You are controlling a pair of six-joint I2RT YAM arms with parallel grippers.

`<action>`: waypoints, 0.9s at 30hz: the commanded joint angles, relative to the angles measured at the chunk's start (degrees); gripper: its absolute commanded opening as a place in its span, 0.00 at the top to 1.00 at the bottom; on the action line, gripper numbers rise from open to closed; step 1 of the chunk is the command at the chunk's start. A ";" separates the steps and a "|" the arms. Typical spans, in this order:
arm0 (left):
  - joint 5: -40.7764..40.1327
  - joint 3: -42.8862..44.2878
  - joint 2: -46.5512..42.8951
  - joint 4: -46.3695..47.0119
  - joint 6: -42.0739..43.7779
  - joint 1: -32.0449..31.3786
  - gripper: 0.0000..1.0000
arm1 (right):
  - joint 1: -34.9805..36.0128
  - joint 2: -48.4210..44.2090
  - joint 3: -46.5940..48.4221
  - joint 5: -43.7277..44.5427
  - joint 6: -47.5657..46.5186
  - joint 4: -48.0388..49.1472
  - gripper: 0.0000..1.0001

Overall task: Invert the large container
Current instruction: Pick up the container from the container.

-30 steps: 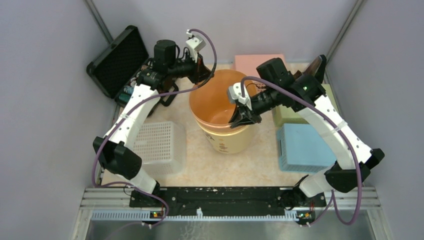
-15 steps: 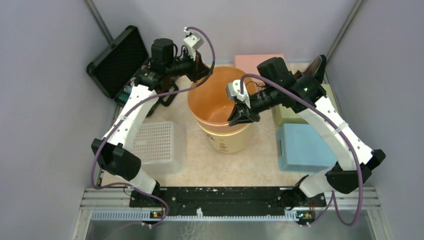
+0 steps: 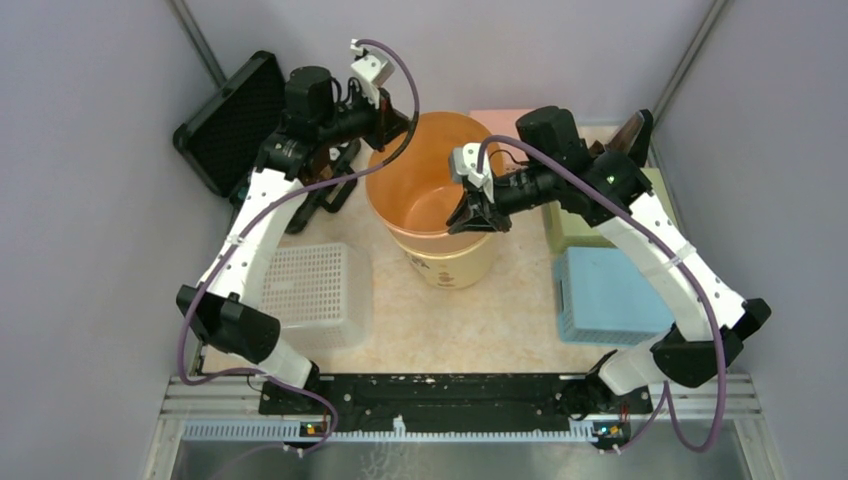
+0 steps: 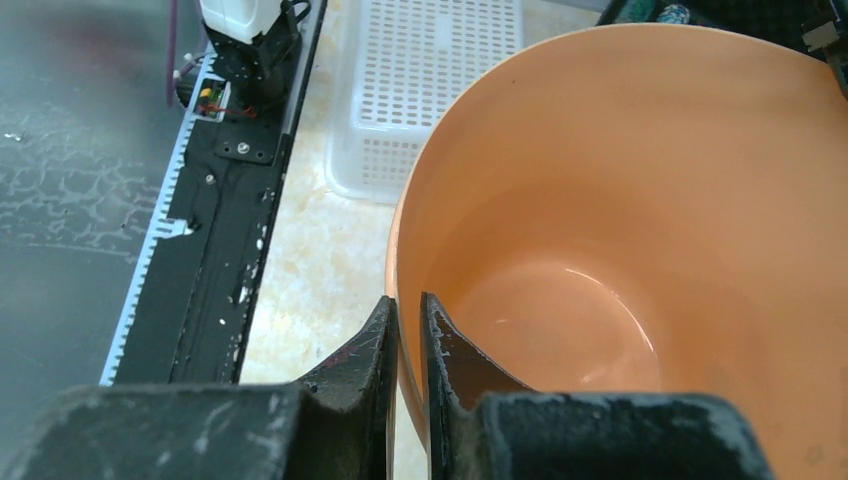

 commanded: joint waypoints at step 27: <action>5.68 -1.19 -7.61 4.57 -5.68 -1.70 1.00 | 1.79 3.10 5.66 8.20 -2.13 14.07 1.00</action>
